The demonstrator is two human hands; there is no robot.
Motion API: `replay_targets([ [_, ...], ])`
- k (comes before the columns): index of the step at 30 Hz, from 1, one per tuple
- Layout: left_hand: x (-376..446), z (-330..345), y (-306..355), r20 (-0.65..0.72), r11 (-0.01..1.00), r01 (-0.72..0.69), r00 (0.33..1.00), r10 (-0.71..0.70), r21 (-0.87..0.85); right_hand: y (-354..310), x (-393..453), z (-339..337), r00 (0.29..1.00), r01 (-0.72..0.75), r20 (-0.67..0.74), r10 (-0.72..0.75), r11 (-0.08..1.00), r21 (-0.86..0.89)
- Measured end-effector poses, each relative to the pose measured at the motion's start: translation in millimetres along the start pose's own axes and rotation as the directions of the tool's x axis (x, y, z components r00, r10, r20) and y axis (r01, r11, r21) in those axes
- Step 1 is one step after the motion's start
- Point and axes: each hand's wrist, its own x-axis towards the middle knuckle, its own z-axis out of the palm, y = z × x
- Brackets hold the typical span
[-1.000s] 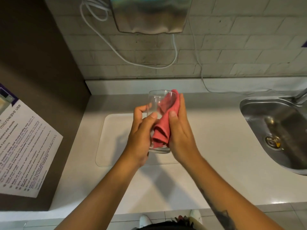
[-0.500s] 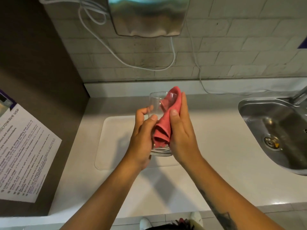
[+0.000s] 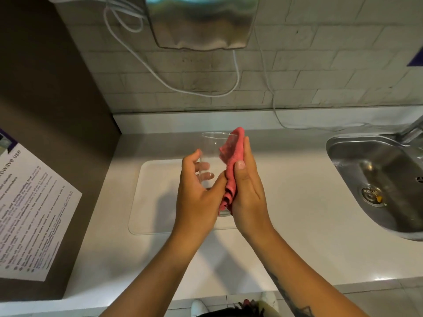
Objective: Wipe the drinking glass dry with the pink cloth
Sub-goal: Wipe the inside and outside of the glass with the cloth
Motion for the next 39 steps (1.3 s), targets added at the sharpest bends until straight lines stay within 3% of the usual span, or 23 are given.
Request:
replay_targets([
  [3,4,-4,6,-0.032,0.998,-0.01,0.999,0.008,-0.065,2,-16,3,0.995,-0.019,0.098,0.011,0.997,0.076],
  [6,15,-14,7,0.004,0.997,-0.055,0.998,0.056,-0.062,10,-38,7,0.989,0.029,0.148,-0.028,1.0,0.001],
  [12,10,-9,-2,0.144,0.988,0.018,0.99,0.005,-0.154,-1,3,-4,0.998,0.051,0.05,-0.049,0.997,-0.055],
  [15,10,-6,-2,0.121,0.973,0.045,0.993,-0.018,-0.224,-9,16,-7,0.995,0.069,0.074,-0.064,0.996,-0.063],
  [20,26,-21,3,0.049,0.971,-0.033,0.998,0.045,-0.235,13,-34,14,0.982,0.105,0.167,-0.087,0.989,-0.104],
  [27,17,-10,5,0.131,0.971,0.032,0.991,-0.001,-0.235,-7,21,-2,0.995,0.087,0.043,-0.085,0.995,-0.055],
  [34,29,-21,7,0.108,0.968,-0.028,0.993,0.056,-0.249,13,-26,13,0.973,0.192,0.151,-0.174,0.975,-0.115],
  [39,18,-11,5,0.149,0.954,0.04,0.989,0.006,-0.299,-7,18,2,0.994,0.109,0.009,-0.109,0.994,-0.032],
])
